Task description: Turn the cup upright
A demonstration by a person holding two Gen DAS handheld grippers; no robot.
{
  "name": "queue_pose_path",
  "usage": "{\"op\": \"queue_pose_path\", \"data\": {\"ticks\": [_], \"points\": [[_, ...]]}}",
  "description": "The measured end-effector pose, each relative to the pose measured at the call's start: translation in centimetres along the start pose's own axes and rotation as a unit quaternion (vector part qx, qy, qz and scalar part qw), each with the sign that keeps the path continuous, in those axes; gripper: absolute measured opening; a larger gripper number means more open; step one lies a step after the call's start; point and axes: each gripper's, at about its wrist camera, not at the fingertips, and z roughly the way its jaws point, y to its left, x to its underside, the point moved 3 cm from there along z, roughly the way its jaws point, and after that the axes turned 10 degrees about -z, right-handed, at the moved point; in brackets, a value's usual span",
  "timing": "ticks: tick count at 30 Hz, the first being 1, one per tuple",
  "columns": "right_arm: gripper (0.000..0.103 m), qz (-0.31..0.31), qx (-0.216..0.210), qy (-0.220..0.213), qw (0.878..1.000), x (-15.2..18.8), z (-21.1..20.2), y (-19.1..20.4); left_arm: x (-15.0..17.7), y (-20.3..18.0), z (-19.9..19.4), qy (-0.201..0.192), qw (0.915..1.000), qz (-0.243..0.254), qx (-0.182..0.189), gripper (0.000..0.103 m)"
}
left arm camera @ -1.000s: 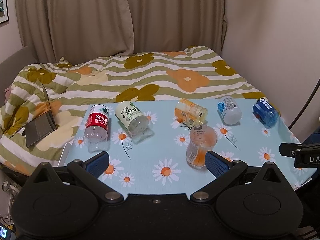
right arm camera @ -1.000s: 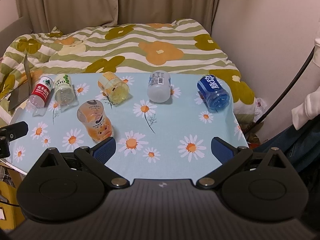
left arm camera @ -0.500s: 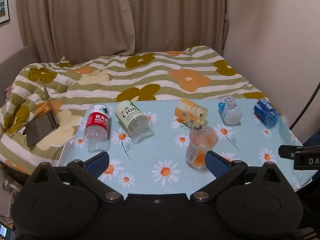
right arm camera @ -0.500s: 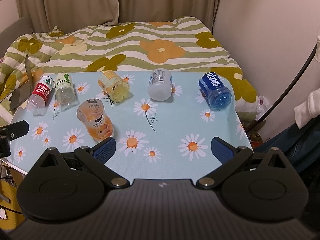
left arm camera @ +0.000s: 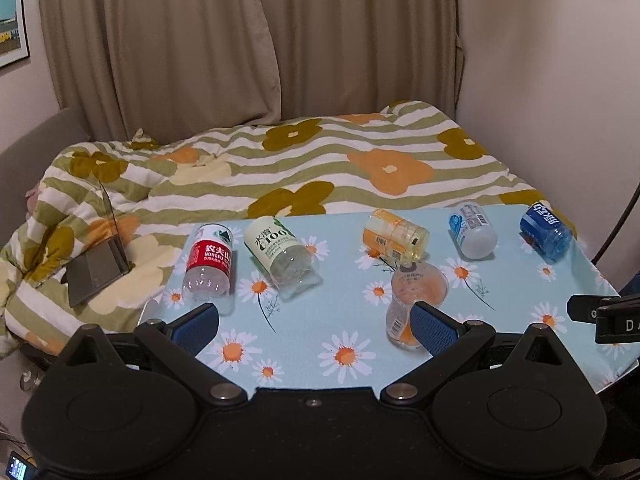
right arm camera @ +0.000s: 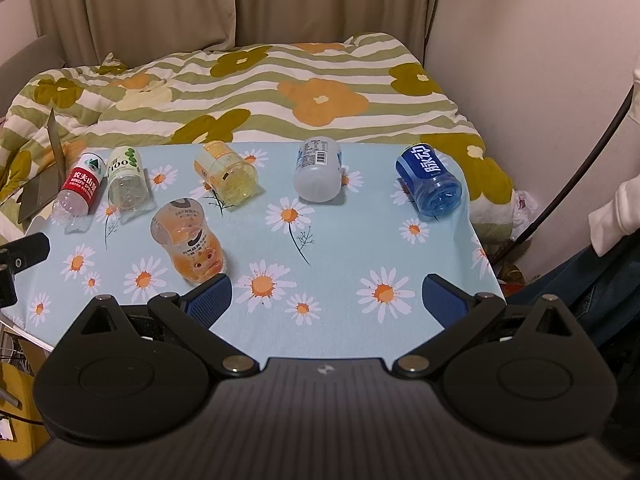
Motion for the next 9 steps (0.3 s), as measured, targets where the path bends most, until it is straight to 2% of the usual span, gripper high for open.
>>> {"op": "queue_pose_path", "data": {"ticks": [9], "points": [[0.103,-0.002,-0.003,-0.002,1.0,-0.15,0.26,0.04,0.14,0.17,0.09,0.001,0.9999,-0.007,0.008,0.103]]}}
